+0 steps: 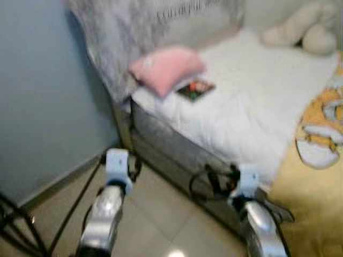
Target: Clean up the room
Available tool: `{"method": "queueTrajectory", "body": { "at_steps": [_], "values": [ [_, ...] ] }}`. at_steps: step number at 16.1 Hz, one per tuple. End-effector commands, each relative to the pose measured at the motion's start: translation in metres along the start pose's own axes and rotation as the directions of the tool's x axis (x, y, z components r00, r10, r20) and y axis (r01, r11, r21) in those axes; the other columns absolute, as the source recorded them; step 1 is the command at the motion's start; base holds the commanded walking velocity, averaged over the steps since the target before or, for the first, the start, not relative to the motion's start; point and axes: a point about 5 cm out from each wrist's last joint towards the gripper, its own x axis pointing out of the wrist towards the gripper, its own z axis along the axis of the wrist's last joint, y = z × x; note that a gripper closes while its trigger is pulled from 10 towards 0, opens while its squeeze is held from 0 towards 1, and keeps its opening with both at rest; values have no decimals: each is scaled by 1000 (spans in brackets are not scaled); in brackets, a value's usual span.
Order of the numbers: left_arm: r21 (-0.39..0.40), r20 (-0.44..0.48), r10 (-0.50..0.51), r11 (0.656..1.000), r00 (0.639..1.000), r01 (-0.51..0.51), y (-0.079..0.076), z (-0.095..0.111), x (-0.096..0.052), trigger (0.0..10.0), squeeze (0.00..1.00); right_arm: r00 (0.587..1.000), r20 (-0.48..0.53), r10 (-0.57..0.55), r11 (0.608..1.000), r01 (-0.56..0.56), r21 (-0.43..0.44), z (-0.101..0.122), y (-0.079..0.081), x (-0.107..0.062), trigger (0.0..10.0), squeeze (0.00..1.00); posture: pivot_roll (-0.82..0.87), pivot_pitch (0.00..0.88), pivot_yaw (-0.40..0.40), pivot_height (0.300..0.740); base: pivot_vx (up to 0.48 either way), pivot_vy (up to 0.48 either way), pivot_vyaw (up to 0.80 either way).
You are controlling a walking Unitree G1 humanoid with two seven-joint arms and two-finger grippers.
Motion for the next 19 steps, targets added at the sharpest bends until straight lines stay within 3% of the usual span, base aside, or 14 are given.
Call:
{"method": "queueTrajectory", "body": {
  "at_steps": [1, 4, 5, 8, 12, 14, 15, 16, 19],
  "values": [
    [30, 26, -35, 999, 999, 34, -6, 3, -1, 10000, 0, 998, -2, -63, 998, 62, -6, 0, -17, -9, 10000, 0, 103, 0, 37, 740, 0, 0, 544],
    [15, 13, -37, 999, 999, 37, -11, 2, 0, 10000, 0, 998, -17, -61, 998, 61, -14, -2, -18, -10, 10000, 0, 83, 0, 44, 740, 0, -305, 446],
    [47, 23, -50, 998, 998, 49, -19, 5, 1, 10000, 0, 998, -9, -60, 998, 60, -12, 0, -18, -8, 10000, 0, 79, 0, 46, 740, 0, -450, 431],
    [67, 22, -50, 997, 998, 48, -20, 6, 2, 10000, 0, 999, -7, -51, 999, 50, -14, 2, -19, -8, 10000, 0, 81, 0, 44, 740, 0, -450, 431],
    [28, 27, -62, 998, 998, 62, -25, 9, 5, 10000, 0, 999, -22, -29, 1000, 28, -11, 0, -18, -8, 10000, 0, 88, 0, 41, 740, 0, -453, 428],
    [18, 15, -56, 998, 998, 56, -26, 9, 7, 10000, 0, 999, -25, -22, 1000, 22, -9, -1, -18, -8, 10000, 0, 88, 0, 41, 740, 0, 0, 431],
    [39, 58, -91, 995, 994, 89, -30, 15, 8, 10000, 0, 999, -33, -7, 1000, 7, -6, -2, -16, -8, 10000, 0, 89, 0, 41, 740, 0, 0, 425],
    [-8, 98, -118, 993, 988, 119, -32, 23, 9, 10000, 0, 999, -52, 13, 1000, -13, -2, -5, -14, -7, 10000, 0, 89, 0, 41, 740, 412, 0, 425],
    [-81, 46, -41, 996, 998, 44, -23, 17, 12, 10000, 0, 997, -81, -15, 1000, 14, -7, -9, -13, -8, 10000, 0, 86, 0, 42, 740, 480, 0, 160]
  ]
}}
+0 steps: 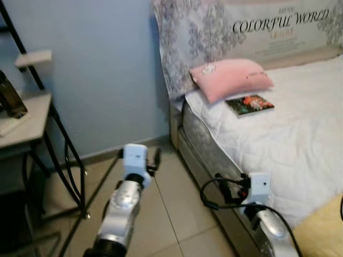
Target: Clean up the room
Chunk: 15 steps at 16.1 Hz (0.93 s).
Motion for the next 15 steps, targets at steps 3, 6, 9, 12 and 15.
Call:
{"method": "queueTrajectory", "body": {
  "at_steps": [3, 6, 9, 12, 15],
  "values": [
    [16, -27, 44, 999, 999, -43, 13, -3, 6, 10000, 0, 999, 27, -16, 1000, 17, -7, 7, -2, 3, 10000, 0, 80, 0, 27, 740, 480, 0, 0],
    [1, -35, 53, 999, 998, -53, 13, -4, 8, 10000, 0, 999, 34, -7, 1000, 8, -8, 10, -3, 4, 10000, 0, 77, 0, 26, 740, 480, 0, 0],
    [1, -28, 55, 998, 998, -55, 10, -4, 7, 10000, 0, 999, 43, -3, 1000, 3, -4, 12, -3, 5, 10000, 0, 80, 0, 24, 740, 480, 0, 0],
    [26, -11, 52, 998, 999, -52, 8, -3, 5, 10000, 0, 999, 44, 17, 1000, -17, 0, 13, 0, 7, 10000, 0, 91, 0, 24, 740, 480, 0, 0],
    [41, -3, 66, 997, 998, -66, 13, -1, 4, 10000, 0, 999, 40, 34, 999, -35, 7, 12, 3, 9, 10000, 0, 107, 0, 23, 740, 480, 0, 0]
  ]
}}
